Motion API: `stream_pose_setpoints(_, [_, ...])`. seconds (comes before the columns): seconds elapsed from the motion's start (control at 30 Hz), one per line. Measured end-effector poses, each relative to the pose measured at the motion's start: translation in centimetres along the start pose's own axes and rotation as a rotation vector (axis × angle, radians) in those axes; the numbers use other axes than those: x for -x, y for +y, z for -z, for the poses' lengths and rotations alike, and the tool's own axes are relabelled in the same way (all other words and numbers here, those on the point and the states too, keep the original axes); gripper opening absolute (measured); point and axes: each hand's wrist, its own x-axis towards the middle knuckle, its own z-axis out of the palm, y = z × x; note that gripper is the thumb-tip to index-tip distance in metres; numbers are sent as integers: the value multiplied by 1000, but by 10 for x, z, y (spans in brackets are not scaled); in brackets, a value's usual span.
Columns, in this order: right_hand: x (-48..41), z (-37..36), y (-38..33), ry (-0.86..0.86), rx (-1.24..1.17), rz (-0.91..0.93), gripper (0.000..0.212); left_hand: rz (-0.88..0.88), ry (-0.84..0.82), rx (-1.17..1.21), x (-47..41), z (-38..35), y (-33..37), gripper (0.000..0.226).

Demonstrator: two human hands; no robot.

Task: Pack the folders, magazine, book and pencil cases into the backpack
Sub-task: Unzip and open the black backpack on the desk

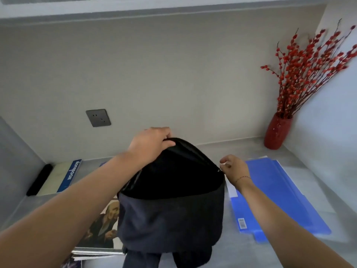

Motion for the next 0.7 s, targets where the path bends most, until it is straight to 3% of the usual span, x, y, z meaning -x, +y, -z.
stream_pose_setpoints(0.13, [-5, -8, 15, -55, 31, -50, 15, 47, -410, -17, 31, -21, -26, 22])
stream_pose_setpoints(0.2, [-5, -12, 24, -53, -2, -105, 14, 62, -520, 20, 42, -31, -31, 31])
stream_pose_setpoints(0.3, [-4, -20, 28, 4, 12, -178, 21, 181, -327, 171, 35, -39, -27, 15])
stream_pose_setpoints(0.4, [-3, -34, 23, 57, 54, -217, 26, 329, -69, 344, 10, -49, -17, 22])
stream_pose_setpoints(0.5, [-4, -46, 22, -18, 38, -303, 30, 410, 0, 474, -13, -69, -12, 23])
stream_pose_setpoints(0.6, [-6, -48, 22, -182, -96, -199, 49, 423, -45, 495, -26, -94, -19, 19])
stream_pose_setpoints(0.7, [-2, -39, 25, -621, -261, -44, 72, 439, -101, 545, -29, -113, -30, 19])
